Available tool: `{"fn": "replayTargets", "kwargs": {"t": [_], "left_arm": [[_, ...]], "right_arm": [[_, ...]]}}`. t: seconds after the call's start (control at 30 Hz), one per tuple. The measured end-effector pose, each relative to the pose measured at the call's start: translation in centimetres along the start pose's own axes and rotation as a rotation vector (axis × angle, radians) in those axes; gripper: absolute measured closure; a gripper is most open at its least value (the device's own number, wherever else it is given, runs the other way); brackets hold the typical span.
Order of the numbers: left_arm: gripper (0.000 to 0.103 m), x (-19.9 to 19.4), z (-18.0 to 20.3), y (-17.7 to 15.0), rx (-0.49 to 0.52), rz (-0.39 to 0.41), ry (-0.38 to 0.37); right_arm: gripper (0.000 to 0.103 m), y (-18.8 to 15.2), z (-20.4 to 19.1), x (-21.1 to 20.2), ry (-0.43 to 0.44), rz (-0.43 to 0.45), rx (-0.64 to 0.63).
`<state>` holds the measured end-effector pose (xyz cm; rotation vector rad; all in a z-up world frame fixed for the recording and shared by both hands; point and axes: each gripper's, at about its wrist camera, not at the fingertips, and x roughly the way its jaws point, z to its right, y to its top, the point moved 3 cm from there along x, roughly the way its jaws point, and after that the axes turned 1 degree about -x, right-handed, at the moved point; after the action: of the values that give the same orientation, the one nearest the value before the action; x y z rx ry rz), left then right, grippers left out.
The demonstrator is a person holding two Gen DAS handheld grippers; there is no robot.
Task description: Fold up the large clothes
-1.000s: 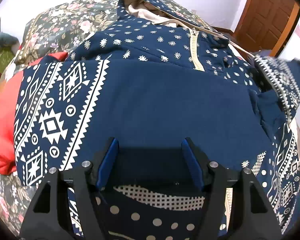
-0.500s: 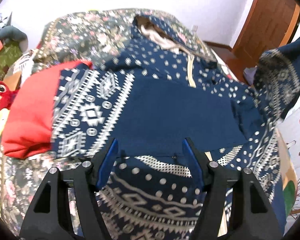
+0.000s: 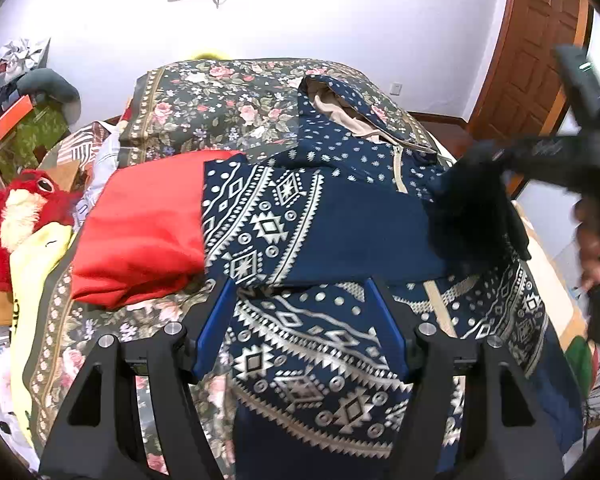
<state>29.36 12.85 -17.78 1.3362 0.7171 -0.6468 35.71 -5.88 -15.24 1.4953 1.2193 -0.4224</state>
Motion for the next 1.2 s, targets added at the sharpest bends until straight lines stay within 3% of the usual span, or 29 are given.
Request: {"fn": "replayTargets", "kwargs": {"t": [0.2, 0.37, 0.43, 0.5, 0.53, 0.67, 0.77, 0.87, 1.03, 1.2], "left_arm": [[0.037, -0.4, -1.5, -1.5, -0.021, -0.008, 0.005], [0.037, -0.1, -2.3, -2.5, -0.054, -0.033, -0.003], [0.037, -0.1, -2.4, -2.7, -0.060, -0.042, -0.003], [0.037, -0.1, -2.3, -2.7, -0.059, -0.049, -0.002], [0.037, -0.1, -2.2, -2.7, -0.058, -0.048, -0.001], [0.037, -0.7, -1.3, -2.4, -0.045, -0.041, -0.002], [0.037, -1.1, 0.1, -1.9, -0.019, -0.034, -0.004], [0.037, -1.3, 1.9, -1.1, 0.021, -0.028, -0.004], [0.037, -0.8, 6.6, 0.6, 0.102, -0.032, -0.030], [0.032, 0.5, 11.7, 1.9, 0.189, -0.041, -0.060]], "right_arm": [[0.095, -4.0, -1.8, 5.2, -0.010, -0.137, 0.013], [0.093, -6.3, -2.1, 6.6, -0.037, -0.212, -0.012], [0.085, -6.9, -2.1, 6.4, -0.024, -0.254, -0.022], [0.063, -7.3, -2.1, 6.0, 0.000, -0.283, -0.022], [0.059, -7.5, -2.1, 5.5, 0.011, -0.288, -0.024], [0.053, -7.3, -1.4, 2.8, 0.021, -0.237, -0.048], [0.052, -6.6, 0.1, -0.5, 0.011, -0.150, -0.050], [0.043, -5.7, 2.5, -3.9, -0.007, -0.055, -0.030], [0.034, -4.5, 7.4, -8.9, -0.135, 0.117, -0.007], [0.030, -4.9, 11.7, -11.1, -0.221, 0.162, 0.004]]}}
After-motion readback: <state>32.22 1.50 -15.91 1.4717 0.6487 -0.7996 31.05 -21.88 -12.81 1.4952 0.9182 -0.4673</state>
